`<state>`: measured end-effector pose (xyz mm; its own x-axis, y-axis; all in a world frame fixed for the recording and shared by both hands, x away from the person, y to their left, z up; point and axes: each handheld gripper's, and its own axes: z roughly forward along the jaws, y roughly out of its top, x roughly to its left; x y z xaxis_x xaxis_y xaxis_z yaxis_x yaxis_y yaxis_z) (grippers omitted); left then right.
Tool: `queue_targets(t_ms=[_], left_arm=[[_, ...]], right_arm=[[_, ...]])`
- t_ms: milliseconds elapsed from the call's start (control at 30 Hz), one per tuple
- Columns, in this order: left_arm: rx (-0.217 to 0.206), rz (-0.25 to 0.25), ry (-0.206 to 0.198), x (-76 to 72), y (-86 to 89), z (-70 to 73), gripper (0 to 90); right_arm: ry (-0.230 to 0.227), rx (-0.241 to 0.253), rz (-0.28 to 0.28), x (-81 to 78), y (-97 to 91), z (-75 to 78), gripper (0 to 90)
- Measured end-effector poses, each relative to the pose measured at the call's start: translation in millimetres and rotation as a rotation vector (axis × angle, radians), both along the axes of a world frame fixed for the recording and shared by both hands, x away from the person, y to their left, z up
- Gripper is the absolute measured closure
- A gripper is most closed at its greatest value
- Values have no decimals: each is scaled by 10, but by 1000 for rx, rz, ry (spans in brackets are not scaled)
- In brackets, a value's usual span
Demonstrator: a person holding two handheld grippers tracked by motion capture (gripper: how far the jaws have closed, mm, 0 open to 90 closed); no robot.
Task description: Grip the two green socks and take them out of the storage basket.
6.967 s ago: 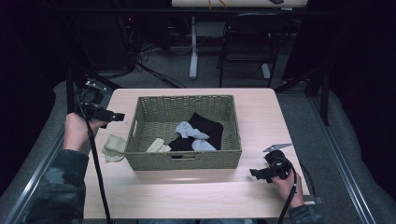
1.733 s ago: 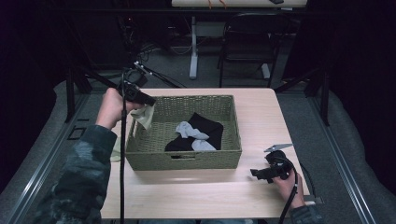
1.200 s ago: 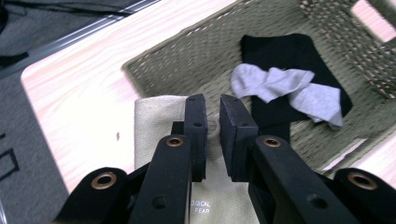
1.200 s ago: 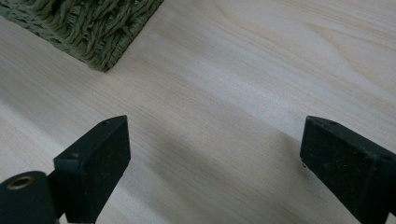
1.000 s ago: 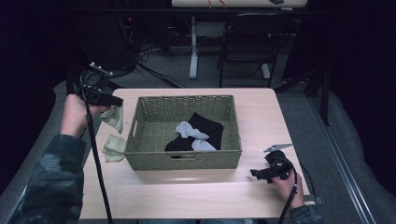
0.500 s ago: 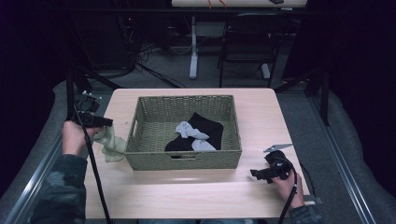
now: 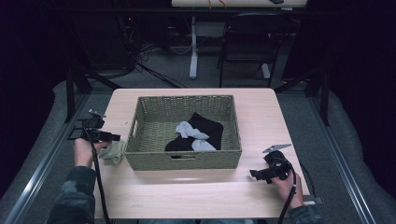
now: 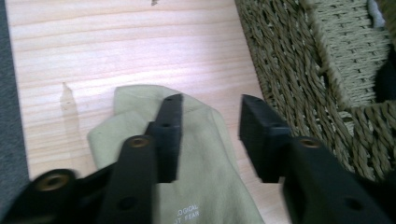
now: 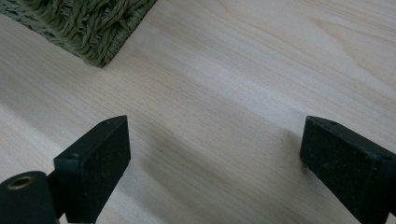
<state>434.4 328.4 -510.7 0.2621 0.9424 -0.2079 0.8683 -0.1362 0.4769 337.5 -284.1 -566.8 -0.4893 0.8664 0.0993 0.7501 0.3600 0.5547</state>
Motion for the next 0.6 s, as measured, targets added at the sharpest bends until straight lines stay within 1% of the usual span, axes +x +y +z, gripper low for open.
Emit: queue_targets(t_ms=[33, 67, 100, 133, 167, 200, 233, 267, 300, 333, 367, 400, 433, 467, 500, 533, 567, 600], left_arm=[[2, 9, -13, -26, 4, 11, 388], [3, 22, -23, -58, 14, 31, 388], [-5, 37, -39, -96, 27, 51, 340], [-7, 49, -63, -178, 57, 95, 237], [-4, 58, -78, -241, 75, 122, 210], [-4, 58, -78, -241, 75, 122, 183], [2, 62, -92, -294, 90, 138, 183], [11, 72, -109, -393, 107, 155, 153], [11, 72, -109, -393, 107, 155, 147], [12, 70, -116, -467, 118, 162, 147], [32, 77, -123, -541, 111, 156, 132], [40, 83, -134, -633, 111, 145, 106], [40, 83, -134, -633, 111, 145, 94], [43, 94, -145, -714, 108, 127, 94], [50, 97, -143, -752, 108, 126, 87], [62, 111, -156, -844, 102, 99, 74], [61, 121, -158, -898, 94, 77, 68], [61, 121, -158, -898, 94, 77, 60]], right_arm=[[-3, 5, -5, -1, 0, -3, 80], [-3, 5, -5, -1, 0, -3, 80], [-1, 1, -2, 0, -5, -2, 80], [0, -1, 0, 0, -8, -2, 80], [1, 4, 0, -1, -7, -1, 80], [2, 0, 1, -2, -9, 3, 80], [2, 0, 1, -2, -9, 3, 80], [1, -5, 0, 2, -12, 3, 80], [1, -5, 0, 2, -12, 3, 80], [1, -4, 1, 2, -12, 3, 80], [0, 8, -2, 2, -6, 1, 80], [-4, 7, -3, 1, -4, 0, 80], [-4, 7, -3, 1, -4, 0, 80], [-4, 7, -3, 1, -4, 0, 80], [0, -1, -1, 2, -6, 1, 80], [0, 1, -2, 3, -3, -2, 80], [0, 0, -1, 2, -2, -1, 80], [-4, 0, -5, 1, -1, -2, 80]])
